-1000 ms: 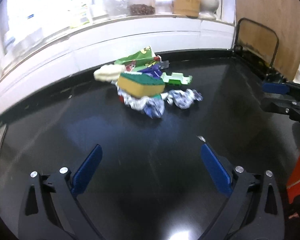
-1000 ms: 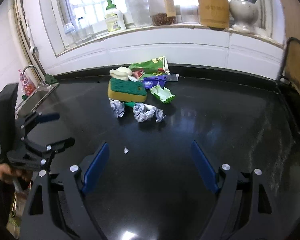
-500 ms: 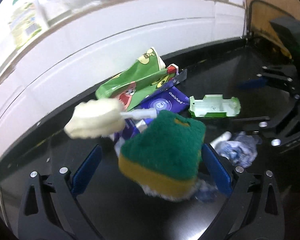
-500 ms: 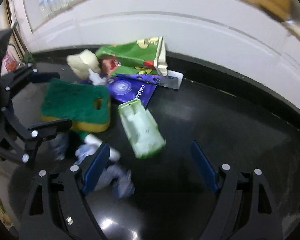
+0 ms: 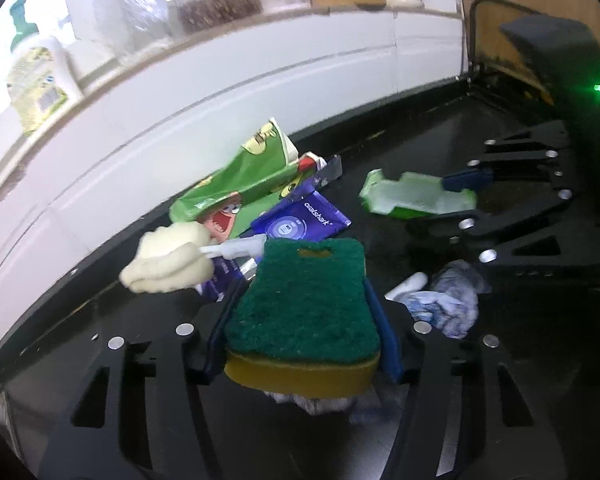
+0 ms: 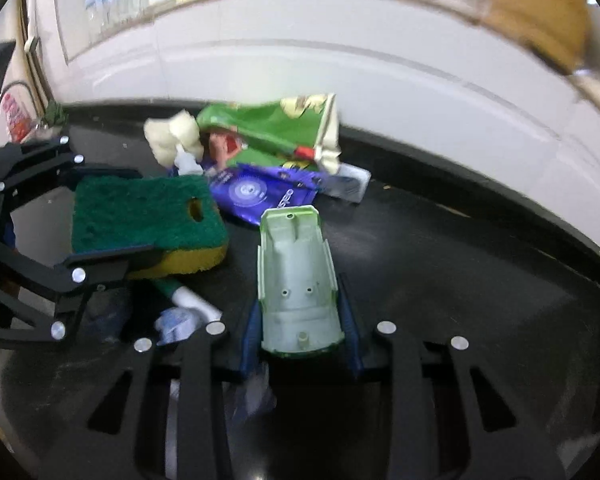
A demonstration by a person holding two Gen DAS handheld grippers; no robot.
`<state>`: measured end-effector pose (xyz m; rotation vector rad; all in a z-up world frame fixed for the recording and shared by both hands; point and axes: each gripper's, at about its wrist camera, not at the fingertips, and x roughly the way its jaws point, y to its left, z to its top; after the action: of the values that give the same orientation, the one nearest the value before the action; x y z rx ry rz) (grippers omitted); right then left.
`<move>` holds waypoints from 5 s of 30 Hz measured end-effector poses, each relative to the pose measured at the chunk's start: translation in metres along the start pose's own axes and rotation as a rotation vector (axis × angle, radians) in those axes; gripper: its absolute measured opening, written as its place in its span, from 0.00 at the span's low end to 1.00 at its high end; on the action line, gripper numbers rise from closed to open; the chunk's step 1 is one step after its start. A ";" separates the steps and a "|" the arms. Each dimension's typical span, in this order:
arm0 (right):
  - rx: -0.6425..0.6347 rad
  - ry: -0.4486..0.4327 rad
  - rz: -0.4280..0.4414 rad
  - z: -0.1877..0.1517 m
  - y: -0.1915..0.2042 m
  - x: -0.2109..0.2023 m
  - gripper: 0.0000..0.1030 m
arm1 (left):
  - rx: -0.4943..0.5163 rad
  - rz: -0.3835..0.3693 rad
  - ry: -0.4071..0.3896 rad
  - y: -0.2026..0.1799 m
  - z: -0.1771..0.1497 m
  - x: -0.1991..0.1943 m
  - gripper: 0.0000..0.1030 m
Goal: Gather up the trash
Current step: 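Grasp the green-yellow sponge with the left tool while the right tool grasps the pale green tray, then carry the sponge and tray to the black bin and release both, then move both tools back toward the counter, then grasp a crumpled foil ball with the left tool while the right tool grasps another foil ball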
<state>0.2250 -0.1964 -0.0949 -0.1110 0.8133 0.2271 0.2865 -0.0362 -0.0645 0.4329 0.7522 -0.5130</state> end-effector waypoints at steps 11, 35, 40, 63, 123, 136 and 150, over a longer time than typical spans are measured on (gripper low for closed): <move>0.044 -0.093 -0.084 -0.042 0.035 -0.121 0.34 | -0.089 0.077 -0.059 -0.025 -0.033 -0.106 0.56; -0.132 -0.155 0.071 -0.073 0.215 -0.172 0.34 | -0.460 0.337 -0.019 0.019 -0.218 -0.257 0.56; -0.220 -0.145 0.157 -0.069 0.285 -0.160 0.34 | -0.548 0.418 -0.006 0.039 -0.267 -0.292 0.56; -0.596 0.176 0.696 -0.145 0.640 -0.091 0.34 | -1.106 0.659 0.226 0.090 -0.585 -0.373 0.56; -0.072 -0.139 0.133 -0.069 0.259 -0.187 0.84 | -0.698 0.491 0.024 0.020 -0.244 -0.287 0.94; 0.178 -0.120 -0.058 -0.122 0.069 -0.203 0.84 | -0.469 0.283 0.072 -0.081 -0.116 -0.174 0.94; 0.133 -0.076 -0.017 -0.085 0.038 -0.138 0.84 | -0.487 0.260 0.159 -0.038 -0.084 -0.091 0.94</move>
<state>0.0641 -0.1968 -0.0526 0.0154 0.7491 0.1594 0.1639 0.0041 -0.0600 0.1124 0.9269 -0.0427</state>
